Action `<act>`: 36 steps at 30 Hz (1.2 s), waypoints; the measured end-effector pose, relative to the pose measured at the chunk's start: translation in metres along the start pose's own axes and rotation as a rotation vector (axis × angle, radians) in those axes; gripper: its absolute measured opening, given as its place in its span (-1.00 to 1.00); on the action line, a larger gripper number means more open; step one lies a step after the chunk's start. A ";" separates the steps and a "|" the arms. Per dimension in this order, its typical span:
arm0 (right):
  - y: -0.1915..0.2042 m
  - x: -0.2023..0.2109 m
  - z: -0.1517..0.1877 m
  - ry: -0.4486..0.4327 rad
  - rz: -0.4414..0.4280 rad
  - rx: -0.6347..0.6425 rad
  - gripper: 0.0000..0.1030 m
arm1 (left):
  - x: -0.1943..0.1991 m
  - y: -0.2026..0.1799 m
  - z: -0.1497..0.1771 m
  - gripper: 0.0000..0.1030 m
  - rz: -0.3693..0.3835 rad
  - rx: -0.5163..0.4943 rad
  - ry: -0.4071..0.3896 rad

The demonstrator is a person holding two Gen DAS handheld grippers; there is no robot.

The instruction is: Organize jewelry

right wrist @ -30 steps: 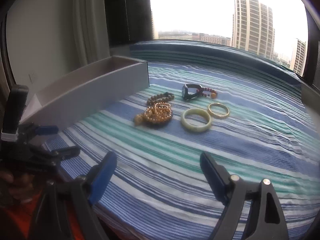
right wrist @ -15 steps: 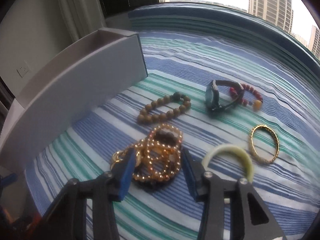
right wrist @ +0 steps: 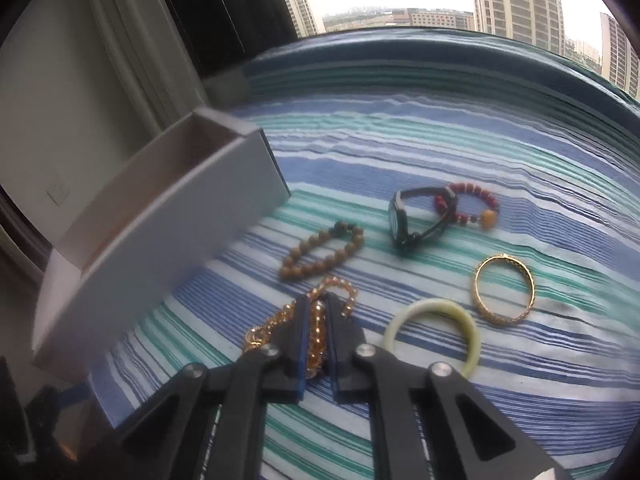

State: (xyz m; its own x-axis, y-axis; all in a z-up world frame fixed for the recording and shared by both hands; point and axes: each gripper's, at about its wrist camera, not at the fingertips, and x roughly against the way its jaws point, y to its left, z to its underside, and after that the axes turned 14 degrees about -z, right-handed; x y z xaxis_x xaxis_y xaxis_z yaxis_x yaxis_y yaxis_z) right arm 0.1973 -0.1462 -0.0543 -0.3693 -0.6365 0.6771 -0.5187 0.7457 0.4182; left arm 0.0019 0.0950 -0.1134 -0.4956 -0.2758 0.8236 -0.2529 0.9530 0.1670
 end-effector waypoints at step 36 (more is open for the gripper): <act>0.000 0.104 0.102 -0.085 0.049 -0.123 -0.79 | -0.046 -0.098 -0.103 0.95 0.225 -0.294 -0.066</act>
State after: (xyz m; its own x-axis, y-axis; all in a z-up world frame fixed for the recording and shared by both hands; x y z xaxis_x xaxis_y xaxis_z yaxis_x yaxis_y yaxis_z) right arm 0.0799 -0.2324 -0.0452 -0.4585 -0.6093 0.6469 -0.4016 0.7915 0.4607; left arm 0.1350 0.0271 -0.1116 -0.5669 -0.0539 0.8220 0.1127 0.9834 0.1422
